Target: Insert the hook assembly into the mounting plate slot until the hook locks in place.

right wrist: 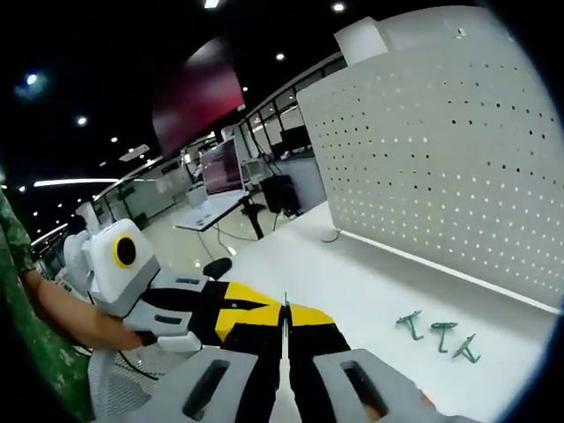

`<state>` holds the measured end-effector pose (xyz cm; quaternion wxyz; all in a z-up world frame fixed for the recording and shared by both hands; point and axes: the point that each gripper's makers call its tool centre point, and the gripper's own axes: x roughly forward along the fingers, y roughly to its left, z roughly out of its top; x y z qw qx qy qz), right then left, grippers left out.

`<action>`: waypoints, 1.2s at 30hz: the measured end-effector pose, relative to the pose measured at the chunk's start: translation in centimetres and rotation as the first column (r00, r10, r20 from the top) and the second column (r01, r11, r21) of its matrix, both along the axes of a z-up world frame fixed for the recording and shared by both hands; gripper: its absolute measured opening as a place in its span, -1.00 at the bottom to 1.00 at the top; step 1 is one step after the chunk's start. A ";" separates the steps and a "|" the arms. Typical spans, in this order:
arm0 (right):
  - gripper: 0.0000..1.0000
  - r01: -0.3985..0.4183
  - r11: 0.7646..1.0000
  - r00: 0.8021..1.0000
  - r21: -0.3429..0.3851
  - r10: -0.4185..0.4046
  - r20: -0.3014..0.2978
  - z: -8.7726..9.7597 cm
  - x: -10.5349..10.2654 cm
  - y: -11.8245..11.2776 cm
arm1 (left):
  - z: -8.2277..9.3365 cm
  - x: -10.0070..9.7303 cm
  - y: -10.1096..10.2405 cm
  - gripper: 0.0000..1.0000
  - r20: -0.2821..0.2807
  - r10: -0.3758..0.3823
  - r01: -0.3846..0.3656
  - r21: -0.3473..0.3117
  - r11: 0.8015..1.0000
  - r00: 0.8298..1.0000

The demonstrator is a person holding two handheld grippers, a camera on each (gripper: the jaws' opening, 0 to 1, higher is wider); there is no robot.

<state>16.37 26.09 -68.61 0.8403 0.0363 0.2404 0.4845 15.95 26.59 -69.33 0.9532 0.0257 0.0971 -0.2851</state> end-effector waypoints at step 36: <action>-0.61 0.053 0.998 0.998 -0.024 -0.052 0.042 0.4 0.9 -1.4 | 0.1 -0.1 0.3 -0.93 -0.011 0.018 -0.018 -0.032 0.999 1.000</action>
